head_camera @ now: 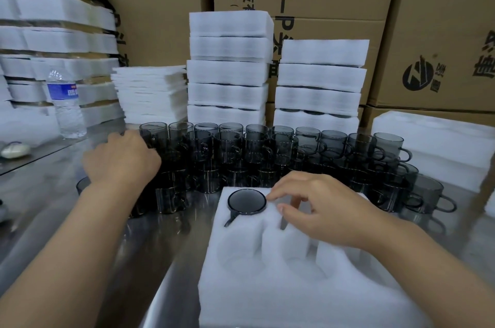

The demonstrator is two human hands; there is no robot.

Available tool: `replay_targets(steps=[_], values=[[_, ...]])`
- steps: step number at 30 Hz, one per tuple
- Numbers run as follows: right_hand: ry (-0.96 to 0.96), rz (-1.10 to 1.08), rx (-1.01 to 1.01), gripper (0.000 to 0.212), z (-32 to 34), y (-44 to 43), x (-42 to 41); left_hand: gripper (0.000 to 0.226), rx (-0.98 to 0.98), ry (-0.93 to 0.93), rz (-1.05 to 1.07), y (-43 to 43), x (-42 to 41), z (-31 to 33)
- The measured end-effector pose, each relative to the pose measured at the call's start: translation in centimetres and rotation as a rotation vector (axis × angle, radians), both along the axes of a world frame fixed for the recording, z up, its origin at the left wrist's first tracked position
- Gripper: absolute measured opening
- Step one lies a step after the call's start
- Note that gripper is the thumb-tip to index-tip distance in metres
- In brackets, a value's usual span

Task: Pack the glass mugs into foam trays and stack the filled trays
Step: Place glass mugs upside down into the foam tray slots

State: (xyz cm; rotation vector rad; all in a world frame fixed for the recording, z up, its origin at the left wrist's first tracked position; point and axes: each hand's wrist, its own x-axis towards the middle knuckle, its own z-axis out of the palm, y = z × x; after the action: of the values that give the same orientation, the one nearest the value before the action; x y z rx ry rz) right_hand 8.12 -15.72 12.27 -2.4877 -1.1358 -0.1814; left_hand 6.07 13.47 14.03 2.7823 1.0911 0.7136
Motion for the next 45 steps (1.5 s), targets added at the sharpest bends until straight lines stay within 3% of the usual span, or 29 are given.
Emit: replay_targets(steps=[6,11,15,23,28,32,45], values=[[0.018,-0.008,-0.010,0.024,0.1,0.0,-0.1,0.024,-0.078,0.064,0.020,0.3,-0.5,0.0],[0.021,-0.008,-0.015,0.024,0.2,-0.1,-0.2,0.021,-0.093,-0.009,-0.014,-0.2,-1.0,0.4],[0.016,-0.009,-0.017,0.024,0.2,0.0,-0.2,0.011,0.004,-0.160,-0.071,-2.1,-1.3,1.0],[0.056,-0.015,0.061,0.022,0.0,0.1,0.1,0.024,0.290,-0.399,-0.580,-8.8,-1.5,-0.7],[0.357,-0.054,0.410,0.035,0.4,-0.1,0.4,0.021,0.393,-0.444,-0.913,-10.5,-1.7,-1.8],[0.485,-0.064,0.562,0.046,0.6,-0.4,1.0,0.019,0.357,-0.479,-1.101,-11.0,-1.7,-2.2],[0.442,-0.025,0.491,0.056,0.1,-0.5,1.1,0.030,0.125,-0.481,-1.360,-10.6,-1.2,-3.1]])
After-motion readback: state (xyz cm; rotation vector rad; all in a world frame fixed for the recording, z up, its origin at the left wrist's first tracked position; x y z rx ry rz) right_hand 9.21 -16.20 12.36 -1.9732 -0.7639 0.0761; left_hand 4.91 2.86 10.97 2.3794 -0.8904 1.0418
